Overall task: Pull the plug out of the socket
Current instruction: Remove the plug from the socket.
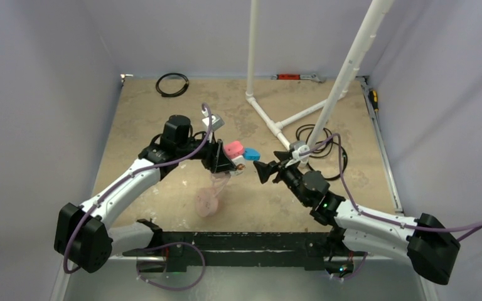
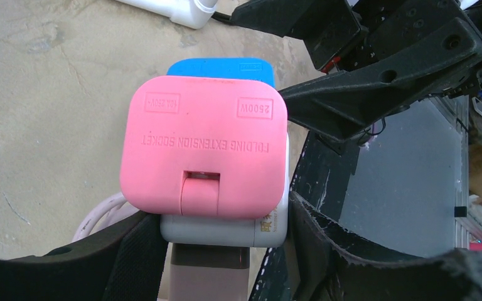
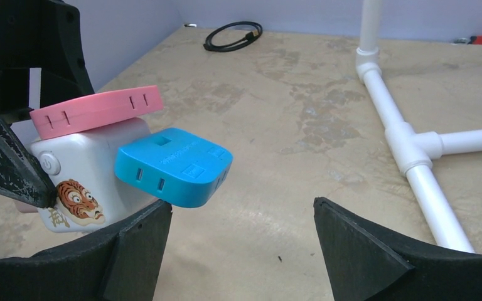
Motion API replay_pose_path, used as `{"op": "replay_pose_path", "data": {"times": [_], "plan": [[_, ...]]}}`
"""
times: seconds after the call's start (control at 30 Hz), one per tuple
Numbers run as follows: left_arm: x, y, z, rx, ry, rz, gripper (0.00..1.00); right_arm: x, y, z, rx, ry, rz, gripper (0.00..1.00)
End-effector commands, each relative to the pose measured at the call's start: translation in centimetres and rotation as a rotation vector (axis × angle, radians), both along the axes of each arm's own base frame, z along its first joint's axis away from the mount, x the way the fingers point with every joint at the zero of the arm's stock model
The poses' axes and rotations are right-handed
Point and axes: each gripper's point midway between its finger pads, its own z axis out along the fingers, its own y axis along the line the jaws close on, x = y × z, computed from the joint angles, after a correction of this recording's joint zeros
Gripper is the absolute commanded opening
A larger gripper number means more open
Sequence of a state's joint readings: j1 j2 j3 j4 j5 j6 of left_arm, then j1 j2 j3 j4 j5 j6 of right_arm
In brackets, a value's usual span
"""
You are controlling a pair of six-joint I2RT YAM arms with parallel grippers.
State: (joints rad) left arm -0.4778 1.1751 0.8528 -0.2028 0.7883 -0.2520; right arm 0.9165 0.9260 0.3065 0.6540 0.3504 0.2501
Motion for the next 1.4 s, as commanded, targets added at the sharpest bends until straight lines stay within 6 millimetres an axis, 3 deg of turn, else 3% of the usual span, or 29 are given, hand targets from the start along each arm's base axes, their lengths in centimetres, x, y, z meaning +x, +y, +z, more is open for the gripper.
{"op": "replay_pose_path", "data": {"times": [0.0, 0.33, 0.53, 0.77, 0.9, 1.03, 1.13, 1.37], "plan": [[-0.7, -0.8, 2.5, -0.079, -0.053, -0.083, 0.0, 0.4, 0.1, 3.1, 0.08, -0.026, -0.023, 0.87], [-1.1, -0.7, 2.0, -0.053, -0.061, -0.099, 0.0, 0.0, 0.6, 4.9, 0.162, 0.012, 0.002, 0.85], [-1.5, -0.7, 2.1, -0.051, -0.082, -0.117, 0.0, -0.2, -0.2, 5.9, 0.204, 0.046, -0.025, 0.83], [-1.2, -0.3, 2.5, -0.024, -0.141, -0.091, 0.0, -1.6, 0.5, 7.6, 0.266, 0.087, 0.05, 0.82], [-1.6, 0.0, 3.0, -0.022, -0.204, -0.084, 0.0, -3.4, 1.6, 7.4, 0.319, 0.179, 0.146, 0.83], [-3.9, -0.9, 3.1, -0.007, -0.295, -0.155, 0.0, -5.0, 2.1, 7.0, 0.43, 0.297, 0.211, 0.87], [-4.4, -1.1, 2.5, 0.064, -0.379, -0.121, 0.0, -6.1, 2.5, 6.5, 0.475, 0.392, 0.26, 0.87], [-3.8, 0.0, 4.1, 0.065, -0.505, -0.035, 0.0, -5.4, 0.7, 5.8, 0.595, 0.474, 0.277, 0.82]]}}
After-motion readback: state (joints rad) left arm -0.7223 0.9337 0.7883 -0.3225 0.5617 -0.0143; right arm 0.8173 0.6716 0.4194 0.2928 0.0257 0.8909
